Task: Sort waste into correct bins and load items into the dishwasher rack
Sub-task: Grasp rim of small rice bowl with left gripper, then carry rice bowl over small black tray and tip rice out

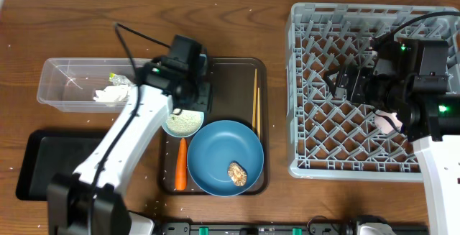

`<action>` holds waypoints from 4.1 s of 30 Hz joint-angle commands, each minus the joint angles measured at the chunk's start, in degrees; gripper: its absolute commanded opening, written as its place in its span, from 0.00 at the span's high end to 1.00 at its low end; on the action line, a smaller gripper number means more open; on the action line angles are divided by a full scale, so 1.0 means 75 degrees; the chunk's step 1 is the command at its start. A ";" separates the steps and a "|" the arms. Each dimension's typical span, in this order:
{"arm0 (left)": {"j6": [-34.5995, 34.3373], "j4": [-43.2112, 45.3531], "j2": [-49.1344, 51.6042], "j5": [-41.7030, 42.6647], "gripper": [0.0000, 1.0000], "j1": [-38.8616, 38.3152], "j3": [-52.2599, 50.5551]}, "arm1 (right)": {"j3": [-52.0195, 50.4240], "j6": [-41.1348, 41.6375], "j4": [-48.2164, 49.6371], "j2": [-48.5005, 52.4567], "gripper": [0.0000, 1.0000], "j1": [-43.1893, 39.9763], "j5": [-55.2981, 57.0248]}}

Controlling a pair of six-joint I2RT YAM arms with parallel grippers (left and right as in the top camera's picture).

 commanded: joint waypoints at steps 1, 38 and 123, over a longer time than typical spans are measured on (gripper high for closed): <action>-0.0149 0.0396 0.0478 -0.0140 0.41 -0.0047 -0.0347 | 0.0035 -0.0102 -0.0003 -0.0006 0.11 0.0087 0.0102; -0.0597 -0.0117 -0.0720 -0.0157 0.94 -0.0210 0.0332 | 0.0035 -0.0105 -0.0096 -0.0006 0.10 0.0087 0.0105; 0.2573 0.1043 -0.2171 0.9667 0.94 1.0526 -0.4103 | 0.0035 -0.0105 -0.0070 -0.0006 0.07 0.0087 0.0163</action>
